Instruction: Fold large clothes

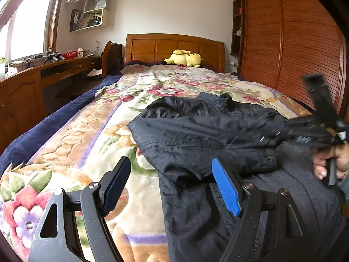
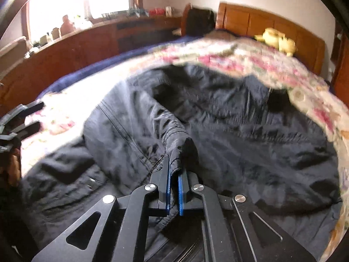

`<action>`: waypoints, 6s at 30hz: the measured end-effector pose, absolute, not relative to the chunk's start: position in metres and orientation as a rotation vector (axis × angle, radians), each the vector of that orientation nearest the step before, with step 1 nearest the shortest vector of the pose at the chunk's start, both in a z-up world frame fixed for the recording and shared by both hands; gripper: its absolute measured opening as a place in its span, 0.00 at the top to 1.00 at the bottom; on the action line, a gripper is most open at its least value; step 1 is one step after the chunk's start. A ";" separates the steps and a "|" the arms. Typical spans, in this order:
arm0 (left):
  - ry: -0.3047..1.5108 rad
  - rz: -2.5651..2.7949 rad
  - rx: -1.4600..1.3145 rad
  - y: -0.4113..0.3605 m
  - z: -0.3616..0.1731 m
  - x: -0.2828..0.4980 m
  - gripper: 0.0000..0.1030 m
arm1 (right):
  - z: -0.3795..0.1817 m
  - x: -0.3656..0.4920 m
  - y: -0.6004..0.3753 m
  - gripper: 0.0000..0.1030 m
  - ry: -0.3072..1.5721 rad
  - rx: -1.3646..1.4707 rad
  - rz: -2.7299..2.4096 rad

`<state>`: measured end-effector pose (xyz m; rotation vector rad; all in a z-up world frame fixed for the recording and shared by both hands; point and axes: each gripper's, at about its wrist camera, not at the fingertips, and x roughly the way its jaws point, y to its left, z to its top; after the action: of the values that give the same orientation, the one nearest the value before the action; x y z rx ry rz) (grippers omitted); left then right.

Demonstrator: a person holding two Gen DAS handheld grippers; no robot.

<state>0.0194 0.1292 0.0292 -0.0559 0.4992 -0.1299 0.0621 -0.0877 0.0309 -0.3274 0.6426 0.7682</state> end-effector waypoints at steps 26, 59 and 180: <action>0.491 -0.149 -0.037 0.121 0.029 0.017 0.25 | 0.059 0.081 -0.283 0.95 0.666 -0.297 0.179; 0.562 -0.137 0.000 0.112 0.010 0.031 0.25 | -0.010 0.172 -0.308 0.53 0.838 -0.169 0.243; 0.363 -0.251 0.097 0.115 0.140 -0.155 0.94 | 0.098 -0.224 -0.422 0.89 0.420 -0.213 0.547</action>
<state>-0.1553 0.1152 0.1398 0.0973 0.3631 -0.2514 -0.2245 -0.4218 0.0978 -0.2131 0.4199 0.5473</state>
